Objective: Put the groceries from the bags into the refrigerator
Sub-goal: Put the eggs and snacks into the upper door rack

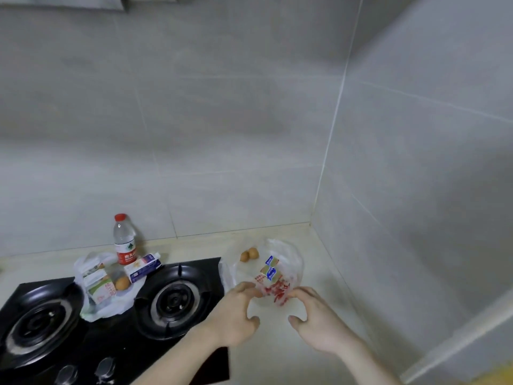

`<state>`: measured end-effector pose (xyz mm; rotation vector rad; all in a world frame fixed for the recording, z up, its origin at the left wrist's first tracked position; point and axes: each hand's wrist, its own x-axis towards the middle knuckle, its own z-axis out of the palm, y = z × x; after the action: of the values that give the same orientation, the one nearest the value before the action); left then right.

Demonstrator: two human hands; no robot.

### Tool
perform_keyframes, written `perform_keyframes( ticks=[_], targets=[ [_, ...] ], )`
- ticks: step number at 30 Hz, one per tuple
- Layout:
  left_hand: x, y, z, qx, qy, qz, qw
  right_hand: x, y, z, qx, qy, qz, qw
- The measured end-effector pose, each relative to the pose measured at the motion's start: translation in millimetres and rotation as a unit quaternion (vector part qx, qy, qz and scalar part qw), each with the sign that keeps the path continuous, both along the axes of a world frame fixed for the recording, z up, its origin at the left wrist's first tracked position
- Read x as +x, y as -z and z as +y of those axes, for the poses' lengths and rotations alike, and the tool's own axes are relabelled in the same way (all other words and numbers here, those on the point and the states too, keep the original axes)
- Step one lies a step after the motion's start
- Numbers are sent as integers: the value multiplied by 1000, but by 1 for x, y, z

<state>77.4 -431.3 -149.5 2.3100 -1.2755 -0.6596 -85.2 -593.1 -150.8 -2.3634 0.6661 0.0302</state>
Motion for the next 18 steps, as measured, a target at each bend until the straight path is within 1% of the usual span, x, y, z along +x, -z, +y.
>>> perform_keyframes(
  ticks=[4,9,13,15,18],
  targets=[
    [10,27,-55,51,-47,65,995,19,4,-36,7,-11,13,1000],
    [34,55,-99,121,-67,78,987,39,20,-64,36,-12,19,999],
    [61,73,-126,159,-80,51,983,46,28,-76,20,8,29,999],
    [73,79,-137,192,-77,29,978,47,33,-81,16,17,26,999],
    [100,99,-151,226,-78,7,971,49,42,-87,1,11,19,1000]
  ],
)
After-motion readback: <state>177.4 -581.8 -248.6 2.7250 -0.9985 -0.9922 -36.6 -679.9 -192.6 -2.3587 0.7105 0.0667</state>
